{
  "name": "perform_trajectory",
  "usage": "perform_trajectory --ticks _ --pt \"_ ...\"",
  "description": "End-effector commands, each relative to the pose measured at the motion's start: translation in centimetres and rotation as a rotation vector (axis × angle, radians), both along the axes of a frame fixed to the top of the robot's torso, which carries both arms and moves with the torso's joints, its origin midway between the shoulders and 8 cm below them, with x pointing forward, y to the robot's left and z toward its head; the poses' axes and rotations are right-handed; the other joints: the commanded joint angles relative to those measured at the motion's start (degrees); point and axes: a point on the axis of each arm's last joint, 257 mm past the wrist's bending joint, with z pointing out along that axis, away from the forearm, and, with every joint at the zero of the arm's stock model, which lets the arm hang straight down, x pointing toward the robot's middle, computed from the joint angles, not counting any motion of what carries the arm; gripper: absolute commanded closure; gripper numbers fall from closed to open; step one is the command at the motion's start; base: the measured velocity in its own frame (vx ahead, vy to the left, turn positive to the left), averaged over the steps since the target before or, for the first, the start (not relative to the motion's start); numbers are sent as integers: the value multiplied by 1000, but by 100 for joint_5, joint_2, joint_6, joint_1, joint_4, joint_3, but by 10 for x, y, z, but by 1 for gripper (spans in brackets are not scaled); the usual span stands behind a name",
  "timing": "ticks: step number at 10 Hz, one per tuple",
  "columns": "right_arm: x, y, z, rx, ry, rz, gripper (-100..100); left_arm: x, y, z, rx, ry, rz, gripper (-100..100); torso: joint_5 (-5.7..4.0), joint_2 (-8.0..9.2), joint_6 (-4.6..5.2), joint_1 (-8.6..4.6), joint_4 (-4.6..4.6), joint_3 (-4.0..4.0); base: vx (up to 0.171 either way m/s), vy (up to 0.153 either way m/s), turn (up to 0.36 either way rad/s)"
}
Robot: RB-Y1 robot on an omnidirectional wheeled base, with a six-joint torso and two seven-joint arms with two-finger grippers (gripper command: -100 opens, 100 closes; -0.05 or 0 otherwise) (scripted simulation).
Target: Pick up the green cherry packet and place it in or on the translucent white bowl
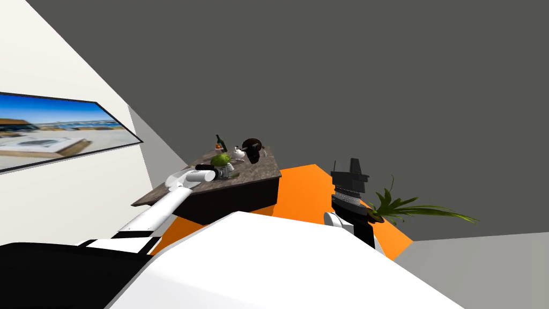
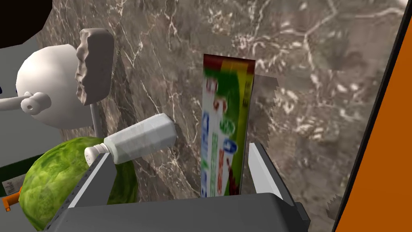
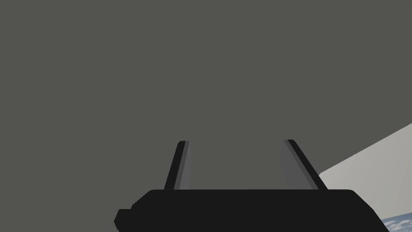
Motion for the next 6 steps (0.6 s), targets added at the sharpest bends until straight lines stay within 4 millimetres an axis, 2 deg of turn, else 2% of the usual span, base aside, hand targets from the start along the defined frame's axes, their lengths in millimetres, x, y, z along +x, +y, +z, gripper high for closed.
perform_trajectory --ticks 1,6 --pt "0 0 0 0 0 0 0 -9 8 -6 -15 57 14 -100 0 0 0 0 0 0 0 11 -78" --pt "0 0 0 0 0 0 0 -29 18 -18 -45 170 38 -100 1 -5 2 4 -1 -3 5 18 -82"
